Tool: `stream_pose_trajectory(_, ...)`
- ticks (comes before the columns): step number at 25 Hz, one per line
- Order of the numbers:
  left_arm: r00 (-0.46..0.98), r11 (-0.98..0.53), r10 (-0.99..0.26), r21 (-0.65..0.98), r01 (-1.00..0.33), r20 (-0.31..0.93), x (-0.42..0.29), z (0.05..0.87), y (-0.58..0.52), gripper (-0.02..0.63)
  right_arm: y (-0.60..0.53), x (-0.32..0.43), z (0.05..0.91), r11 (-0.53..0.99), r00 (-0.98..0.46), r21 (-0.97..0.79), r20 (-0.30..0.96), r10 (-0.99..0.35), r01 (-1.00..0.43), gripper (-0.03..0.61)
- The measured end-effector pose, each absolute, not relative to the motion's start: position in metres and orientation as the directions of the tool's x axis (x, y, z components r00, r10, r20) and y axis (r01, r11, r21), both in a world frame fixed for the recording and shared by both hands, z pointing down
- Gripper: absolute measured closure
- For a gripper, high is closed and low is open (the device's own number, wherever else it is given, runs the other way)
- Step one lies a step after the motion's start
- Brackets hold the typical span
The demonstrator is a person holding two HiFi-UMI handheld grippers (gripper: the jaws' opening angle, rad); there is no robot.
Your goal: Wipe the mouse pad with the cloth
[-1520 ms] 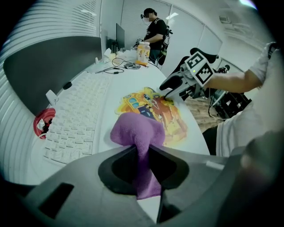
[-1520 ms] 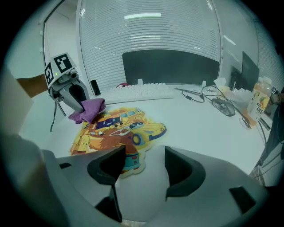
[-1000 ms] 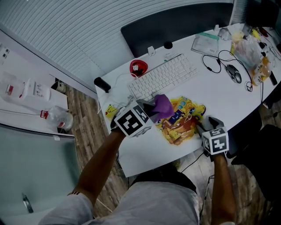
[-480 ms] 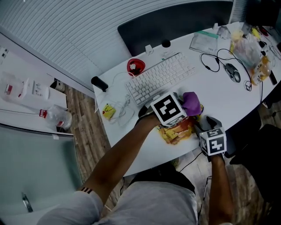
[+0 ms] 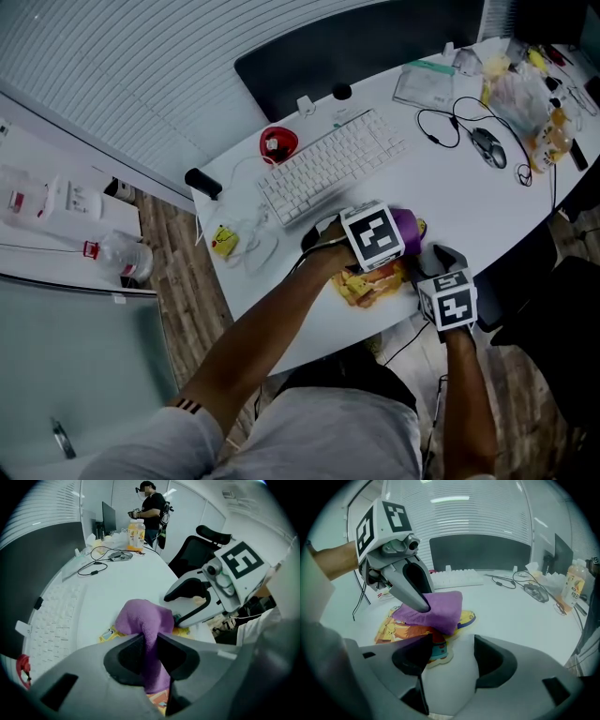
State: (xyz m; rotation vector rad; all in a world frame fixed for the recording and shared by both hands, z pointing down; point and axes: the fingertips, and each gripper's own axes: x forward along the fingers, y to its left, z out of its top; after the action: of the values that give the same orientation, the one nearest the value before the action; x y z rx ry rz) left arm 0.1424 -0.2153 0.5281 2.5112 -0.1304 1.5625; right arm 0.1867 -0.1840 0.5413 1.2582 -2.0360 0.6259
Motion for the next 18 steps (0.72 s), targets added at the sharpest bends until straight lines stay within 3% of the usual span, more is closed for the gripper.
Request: stream_pose_trajectory(18,0.401,-0.96,0.028,0.136,-0.243,0.916,0.034,0.539,-0.16,0.532,-0.184,0.188,0.544,0.422,-0.313,-0.048,0.747,-0.586,-0.905,0.337)
